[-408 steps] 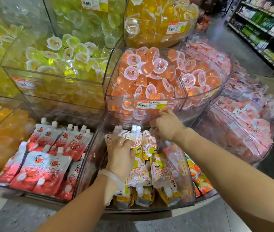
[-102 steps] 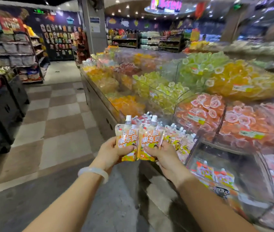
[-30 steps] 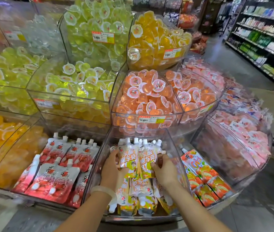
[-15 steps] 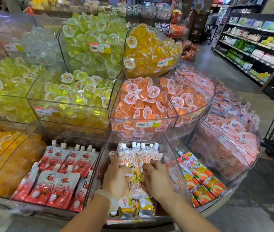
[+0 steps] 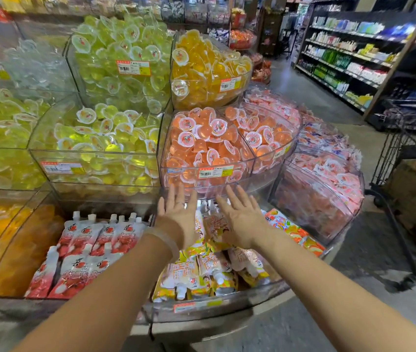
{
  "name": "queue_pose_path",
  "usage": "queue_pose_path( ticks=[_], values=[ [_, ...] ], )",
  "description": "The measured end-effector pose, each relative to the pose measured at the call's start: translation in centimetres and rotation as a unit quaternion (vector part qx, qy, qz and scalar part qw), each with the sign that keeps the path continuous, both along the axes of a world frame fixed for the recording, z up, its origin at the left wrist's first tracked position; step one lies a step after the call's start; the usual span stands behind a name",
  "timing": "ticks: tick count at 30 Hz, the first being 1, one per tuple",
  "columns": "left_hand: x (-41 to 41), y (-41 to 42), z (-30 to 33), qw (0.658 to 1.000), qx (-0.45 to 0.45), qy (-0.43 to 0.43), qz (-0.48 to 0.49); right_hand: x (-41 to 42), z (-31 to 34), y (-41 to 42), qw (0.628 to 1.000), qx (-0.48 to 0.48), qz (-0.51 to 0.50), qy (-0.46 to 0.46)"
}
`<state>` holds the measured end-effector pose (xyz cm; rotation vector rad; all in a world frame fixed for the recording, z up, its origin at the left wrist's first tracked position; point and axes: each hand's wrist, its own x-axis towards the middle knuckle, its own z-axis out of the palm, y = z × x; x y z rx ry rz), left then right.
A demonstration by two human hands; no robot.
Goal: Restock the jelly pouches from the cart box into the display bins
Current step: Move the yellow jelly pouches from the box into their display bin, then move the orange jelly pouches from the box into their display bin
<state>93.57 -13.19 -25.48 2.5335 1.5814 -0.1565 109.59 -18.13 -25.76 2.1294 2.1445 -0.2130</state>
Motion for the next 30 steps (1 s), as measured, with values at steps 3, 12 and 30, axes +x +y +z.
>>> queue_pose_path(
  ticks=[3, 12, 30],
  values=[
    [0.5, -0.8, -0.4, 1.000, -0.005, -0.022, -0.016, -0.6, 0.4, -0.5, 1.000, 0.005, -0.023, 0.013],
    [4.3, -2.5, 1.5, 0.995, 0.007, -0.055, -0.079, 1.2, 1.8, -3.6, 0.996, 0.026, -0.079, 0.015],
    [30.2, -20.0, 4.3, 0.965, 0.023, -0.067, -0.251, 23.9, 4.8, -23.4, 0.959, 0.074, -0.274, 0.017]
  ],
)
